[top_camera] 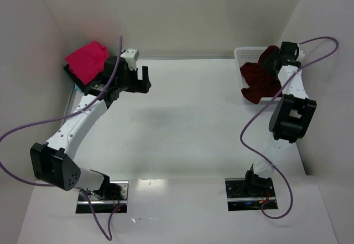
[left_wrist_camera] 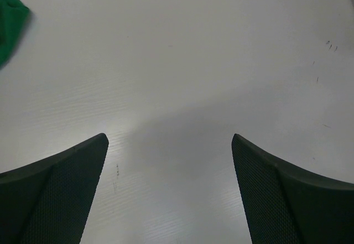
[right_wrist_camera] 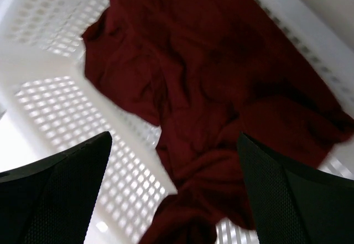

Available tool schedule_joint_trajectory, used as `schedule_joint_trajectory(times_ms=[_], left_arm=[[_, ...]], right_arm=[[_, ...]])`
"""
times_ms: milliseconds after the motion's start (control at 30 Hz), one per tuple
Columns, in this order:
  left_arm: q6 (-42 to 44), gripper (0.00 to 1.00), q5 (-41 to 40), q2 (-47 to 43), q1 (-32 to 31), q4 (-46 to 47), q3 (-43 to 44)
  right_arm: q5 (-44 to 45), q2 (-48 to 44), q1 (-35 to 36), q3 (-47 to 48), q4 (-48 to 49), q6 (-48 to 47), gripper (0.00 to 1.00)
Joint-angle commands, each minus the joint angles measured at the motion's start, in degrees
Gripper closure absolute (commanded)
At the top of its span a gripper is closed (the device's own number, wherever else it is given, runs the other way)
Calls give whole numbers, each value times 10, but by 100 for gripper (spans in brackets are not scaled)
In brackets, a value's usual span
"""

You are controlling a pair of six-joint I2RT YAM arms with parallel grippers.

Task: Fold and stack the t-shirts
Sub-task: Grab crumpled tshirt from bin with the right arm

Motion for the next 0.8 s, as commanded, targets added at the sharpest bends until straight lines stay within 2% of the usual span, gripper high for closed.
schedule_joint_trajectory(times_ms=[0,500,567,633,767], left_arm=[[-14,0,-14,-15,-3,-7,5],[-35,0,7,85,2,-19,40],[-41,0,7,90,2,-19,45],[-41,0,7,90,2,-24,50],[-41,0,-3,90,2,-35,56]], right_arm=[[12,78,0,57,-18,5,1],[34,258,7,199,-42,-29,1],[54,277,14,215,-42,-42,6],[61,291,20,229,-48,-48,7],[89,341,37,301,-84,-61,26]])
